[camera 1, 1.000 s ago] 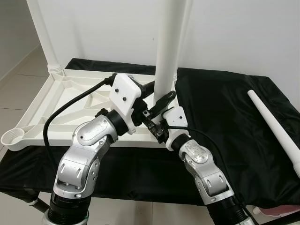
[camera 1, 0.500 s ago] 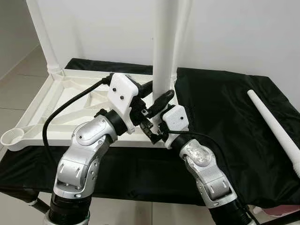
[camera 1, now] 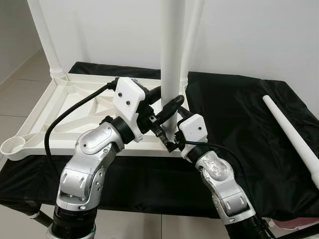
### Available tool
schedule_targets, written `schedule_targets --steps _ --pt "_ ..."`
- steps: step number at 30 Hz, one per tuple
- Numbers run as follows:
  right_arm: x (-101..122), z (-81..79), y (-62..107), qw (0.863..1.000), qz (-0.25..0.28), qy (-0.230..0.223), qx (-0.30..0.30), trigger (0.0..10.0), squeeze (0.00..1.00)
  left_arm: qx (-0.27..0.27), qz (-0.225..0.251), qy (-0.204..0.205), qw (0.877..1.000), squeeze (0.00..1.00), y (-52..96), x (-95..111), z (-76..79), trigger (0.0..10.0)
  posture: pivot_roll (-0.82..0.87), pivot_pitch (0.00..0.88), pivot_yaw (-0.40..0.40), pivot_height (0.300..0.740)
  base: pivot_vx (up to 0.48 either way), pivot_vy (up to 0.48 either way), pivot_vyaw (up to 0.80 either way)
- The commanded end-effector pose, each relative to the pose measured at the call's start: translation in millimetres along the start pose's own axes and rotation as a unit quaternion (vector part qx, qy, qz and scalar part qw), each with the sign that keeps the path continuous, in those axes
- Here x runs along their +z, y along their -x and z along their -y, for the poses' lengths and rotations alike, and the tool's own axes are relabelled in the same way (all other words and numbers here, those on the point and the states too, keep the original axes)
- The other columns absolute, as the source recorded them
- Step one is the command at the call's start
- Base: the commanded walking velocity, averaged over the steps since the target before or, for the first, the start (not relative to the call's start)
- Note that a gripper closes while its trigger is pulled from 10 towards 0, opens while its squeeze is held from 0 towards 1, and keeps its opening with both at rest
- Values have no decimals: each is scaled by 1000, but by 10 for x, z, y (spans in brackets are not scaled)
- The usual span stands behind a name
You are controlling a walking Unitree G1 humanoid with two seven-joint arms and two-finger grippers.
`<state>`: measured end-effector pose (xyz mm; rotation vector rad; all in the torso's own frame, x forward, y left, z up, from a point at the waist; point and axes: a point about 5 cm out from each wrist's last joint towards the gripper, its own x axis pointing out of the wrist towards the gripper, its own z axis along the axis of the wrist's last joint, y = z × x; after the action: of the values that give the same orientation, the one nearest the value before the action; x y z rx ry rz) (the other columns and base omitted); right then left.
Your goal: Building children table
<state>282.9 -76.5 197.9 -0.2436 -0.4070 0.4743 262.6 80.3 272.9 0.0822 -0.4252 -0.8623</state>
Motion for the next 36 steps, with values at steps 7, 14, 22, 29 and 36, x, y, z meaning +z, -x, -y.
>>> schedule_targets --steps 7,14,22,29,36 --pt "-4 -15 -11 1000 6 -6 11 0 0 29 11 1 1000 0 -8 55 -8 0 80 34 -75 740 0 0 0" --pt "-34 -54 -2 999 -1 -25 21 0 0 25 13 2 1000 0 -5 64 0 0 82 36 -77 740 0 0 0" --pt "-50 -19 -9 999 -9 -49 4 0 0 36 -3 -23 999 0 -23 37 -13 10000 82 37 -74 740 0 0 0" --pt "-14 36 -45 998 -6 -62 -16 0 0 -23 -2 -6 1000 1000 14 4 132 10000 76 38 -70 740 0 0 0" --pt "-50 184 -62 995 -26 -77 -63 10000 0 -9 15 69 997 0 59 32 58 10000 72 41 -72 740 0 0 0"
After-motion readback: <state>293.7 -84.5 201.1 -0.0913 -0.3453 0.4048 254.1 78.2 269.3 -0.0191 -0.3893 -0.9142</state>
